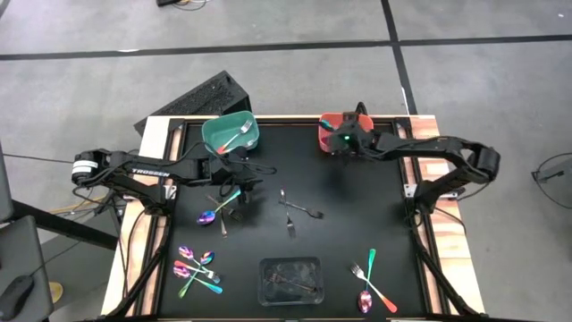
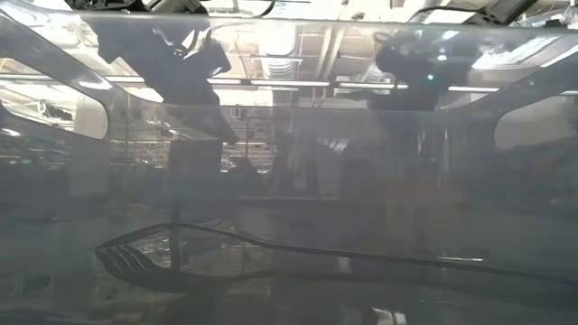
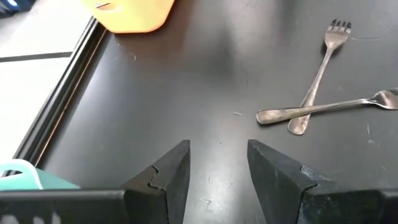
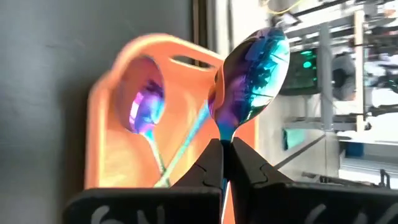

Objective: Sort silverware by color (type)
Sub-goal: Put the blue spoon into the orange bin, then put the black fork into the black bin

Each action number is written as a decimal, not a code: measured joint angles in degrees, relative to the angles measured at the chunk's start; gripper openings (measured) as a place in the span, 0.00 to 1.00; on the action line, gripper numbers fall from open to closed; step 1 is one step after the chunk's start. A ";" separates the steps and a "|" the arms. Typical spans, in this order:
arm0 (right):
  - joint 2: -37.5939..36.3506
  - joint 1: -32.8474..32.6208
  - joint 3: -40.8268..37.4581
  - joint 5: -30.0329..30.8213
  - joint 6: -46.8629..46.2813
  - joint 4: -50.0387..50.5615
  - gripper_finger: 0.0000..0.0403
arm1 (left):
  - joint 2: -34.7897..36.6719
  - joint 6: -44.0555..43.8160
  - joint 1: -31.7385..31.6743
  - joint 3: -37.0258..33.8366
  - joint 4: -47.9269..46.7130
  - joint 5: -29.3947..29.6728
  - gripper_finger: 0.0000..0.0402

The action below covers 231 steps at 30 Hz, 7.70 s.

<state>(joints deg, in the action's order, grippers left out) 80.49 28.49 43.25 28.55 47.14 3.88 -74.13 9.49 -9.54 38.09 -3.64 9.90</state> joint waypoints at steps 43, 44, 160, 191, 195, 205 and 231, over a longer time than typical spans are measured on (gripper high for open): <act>-3.94 -22.56 -6.02 -10.90 -60.63 -10.26 0.29 | 0.00 -6.42 -1.01 0.02 -1.31 -0.53 0.37; -3.92 -23.84 -6.02 -10.95 -60.74 -10.45 0.29 | 0.00 -7.99 -0.76 0.02 -2.67 -0.53 0.37; 23.66 -36.65 7.32 -11.55 -70.65 -1.02 0.33 | 0.00 -2.97 5.95 0.04 3.31 4.30 0.37; 22.52 -42.81 38.66 -3.30 -80.42 70.34 0.01 | 0.00 -5.57 5.97 0.04 -2.12 5.98 0.37; 22.51 -45.16 40.66 -3.34 -79.79 66.96 0.01 | 0.00 -5.76 5.99 0.04 -2.14 5.98 0.37; 22.51 -50.56 41.74 -12.22 -70.79 47.57 0.01 | 0.00 -7.03 6.07 0.04 -2.14 5.94 0.37; 23.59 -56.96 32.43 -29.55 -77.60 6.96 0.09 | 0.00 -9.27 6.97 0.04 -3.04 5.70 0.37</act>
<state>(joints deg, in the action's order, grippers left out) 104.08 -28.47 75.68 -1.00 -30.46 10.84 -74.13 0.22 -2.57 38.13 -6.68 15.59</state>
